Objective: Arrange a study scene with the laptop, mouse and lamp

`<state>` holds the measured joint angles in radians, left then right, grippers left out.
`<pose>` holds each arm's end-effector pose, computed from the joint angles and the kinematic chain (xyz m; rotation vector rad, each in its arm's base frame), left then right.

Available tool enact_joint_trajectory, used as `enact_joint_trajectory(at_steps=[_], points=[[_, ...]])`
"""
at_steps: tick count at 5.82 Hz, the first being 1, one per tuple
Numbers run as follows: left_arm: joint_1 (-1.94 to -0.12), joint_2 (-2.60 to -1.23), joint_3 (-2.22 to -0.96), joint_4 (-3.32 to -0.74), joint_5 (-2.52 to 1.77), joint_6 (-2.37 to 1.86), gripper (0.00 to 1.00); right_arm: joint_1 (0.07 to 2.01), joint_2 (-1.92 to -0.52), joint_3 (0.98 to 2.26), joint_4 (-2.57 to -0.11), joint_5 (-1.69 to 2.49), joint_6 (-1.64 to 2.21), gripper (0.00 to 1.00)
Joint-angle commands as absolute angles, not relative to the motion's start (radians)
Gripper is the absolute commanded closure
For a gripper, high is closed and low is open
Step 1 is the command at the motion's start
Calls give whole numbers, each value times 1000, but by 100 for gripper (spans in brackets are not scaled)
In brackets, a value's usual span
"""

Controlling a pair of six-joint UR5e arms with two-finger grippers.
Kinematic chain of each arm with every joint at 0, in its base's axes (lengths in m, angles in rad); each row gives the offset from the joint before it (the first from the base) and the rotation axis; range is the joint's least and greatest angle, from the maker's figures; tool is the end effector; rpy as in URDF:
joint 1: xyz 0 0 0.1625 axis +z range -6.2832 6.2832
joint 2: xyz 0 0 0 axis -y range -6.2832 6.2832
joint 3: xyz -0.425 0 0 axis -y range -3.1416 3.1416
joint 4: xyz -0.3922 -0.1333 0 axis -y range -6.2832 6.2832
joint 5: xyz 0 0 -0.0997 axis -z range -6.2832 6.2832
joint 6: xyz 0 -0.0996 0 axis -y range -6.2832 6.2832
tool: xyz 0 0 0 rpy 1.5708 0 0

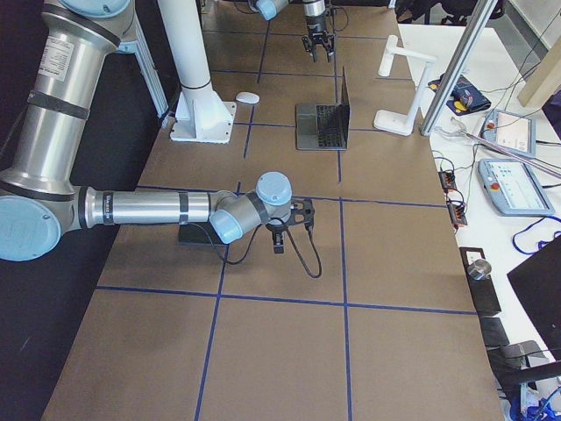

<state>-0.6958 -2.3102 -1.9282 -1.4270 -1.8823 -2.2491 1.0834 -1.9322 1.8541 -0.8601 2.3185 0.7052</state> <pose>0.3950 -0.4638 0.1012 -0.2955 1.0028 -1.1075 -0.1127 -0.3526 0.5906 0.0927 -0.9335 -0.0348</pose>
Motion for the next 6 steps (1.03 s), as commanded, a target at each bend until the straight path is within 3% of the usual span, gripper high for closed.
enact_joint_trajectory(at_steps=[1, 2, 3, 4, 6], points=[[-661, -2234, -2000, -1428, -1881, -2174, 29, 861, -2055, 1858, -588, 2145, 986, 0], [-605, -2117, -2105, -1440, -1879, -2070, 29, 801, -2081, 1859, -556, 2141, 1002, 2], [-566, -2020, -2206, -1442, -1870, -1928, 21, 711, -2123, 1859, -504, 2084, 1012, 2], [-490, -1961, -2248, -1439, -1833, -1807, 3, 598, -2134, 1858, -480, 2009, 1104, 4], [-442, -1937, -2250, -1442, -1835, -1753, 0, 490, -2149, 1858, -466, 1959, 1263, 6]])
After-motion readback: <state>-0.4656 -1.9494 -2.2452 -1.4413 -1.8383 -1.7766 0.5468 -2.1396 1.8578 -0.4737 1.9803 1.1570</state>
